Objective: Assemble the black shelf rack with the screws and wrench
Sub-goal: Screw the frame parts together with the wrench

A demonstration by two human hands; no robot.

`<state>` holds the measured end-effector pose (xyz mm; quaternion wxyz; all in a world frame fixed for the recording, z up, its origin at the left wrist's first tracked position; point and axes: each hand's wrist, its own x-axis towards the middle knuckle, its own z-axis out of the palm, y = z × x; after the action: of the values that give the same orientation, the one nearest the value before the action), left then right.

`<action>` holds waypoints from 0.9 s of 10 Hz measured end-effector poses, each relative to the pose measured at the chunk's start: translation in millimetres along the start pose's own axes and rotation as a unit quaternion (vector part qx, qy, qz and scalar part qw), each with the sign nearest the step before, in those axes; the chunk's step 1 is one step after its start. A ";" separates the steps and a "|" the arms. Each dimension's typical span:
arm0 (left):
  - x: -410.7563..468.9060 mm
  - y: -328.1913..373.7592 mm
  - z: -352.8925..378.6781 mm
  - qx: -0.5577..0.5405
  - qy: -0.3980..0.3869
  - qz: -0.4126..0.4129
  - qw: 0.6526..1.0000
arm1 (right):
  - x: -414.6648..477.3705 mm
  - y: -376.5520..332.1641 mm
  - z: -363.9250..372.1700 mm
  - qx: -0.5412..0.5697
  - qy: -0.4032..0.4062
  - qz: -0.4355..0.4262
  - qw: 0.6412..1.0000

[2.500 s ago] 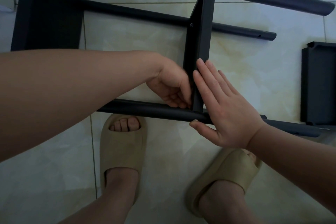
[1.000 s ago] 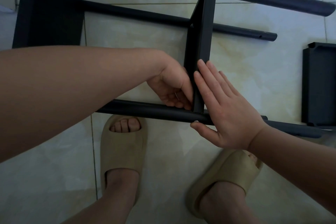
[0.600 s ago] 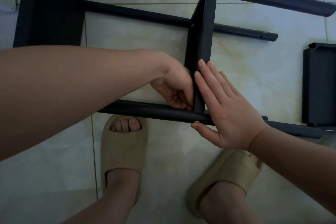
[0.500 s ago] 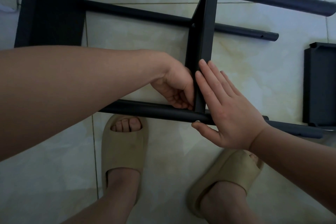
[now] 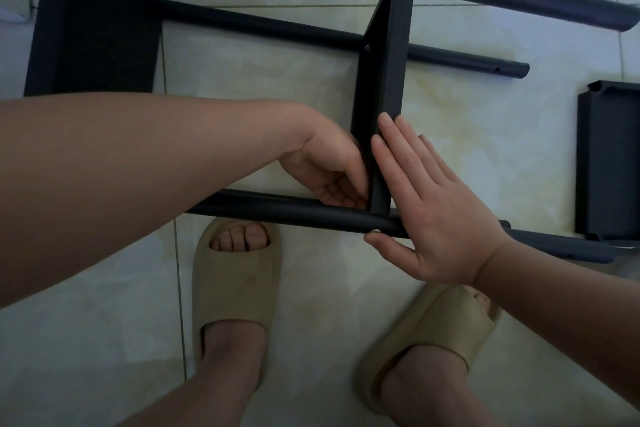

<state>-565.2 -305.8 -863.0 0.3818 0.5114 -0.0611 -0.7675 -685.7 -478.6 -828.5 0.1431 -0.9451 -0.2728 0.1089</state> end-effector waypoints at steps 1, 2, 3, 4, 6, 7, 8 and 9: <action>1.3 1.5 -1.3 0.018 0.009 -0.030 0.999 | -0.4 0.2 -0.1 -0.001 0.000 0.000 1.000; 3.2 4.0 -1.5 0.045 0.028 -0.029 0.998 | -0.6 0.2 -0.1 0.002 0.001 0.001 1.000; 3.2 5.6 -0.4 0.045 0.033 -0.015 0.998 | -0.3 0.4 0.0 0.003 0.003 0.002 1.000; 2.7 4.2 1.2 0.023 0.031 0.011 0.999 | -0.3 0.7 0.0 0.003 0.003 0.000 1.000; 1.7 -1.1 2.4 0.009 0.027 0.045 0.999 | -0.5 0.5 -0.2 0.002 0.001 -0.001 1.000; 0.7 -3.2 3.6 0.005 0.020 0.061 0.998 | -0.3 0.5 -0.1 0.002 0.003 -0.001 1.000; -0.2 -3.1 3.8 0.007 0.019 0.067 0.998 | -0.2 0.7 0.2 0.000 0.001 -0.001 1.000; -0.3 1.7 -0.9 0.048 0.020 0.037 0.998 | -0.2 0.9 0.6 0.000 0.000 -0.002 1.000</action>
<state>-563.5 -306.5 -862.4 0.3859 0.5414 -0.1087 -0.7390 -685.5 -479.3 -829.4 0.1435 -0.9446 -0.2745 0.1083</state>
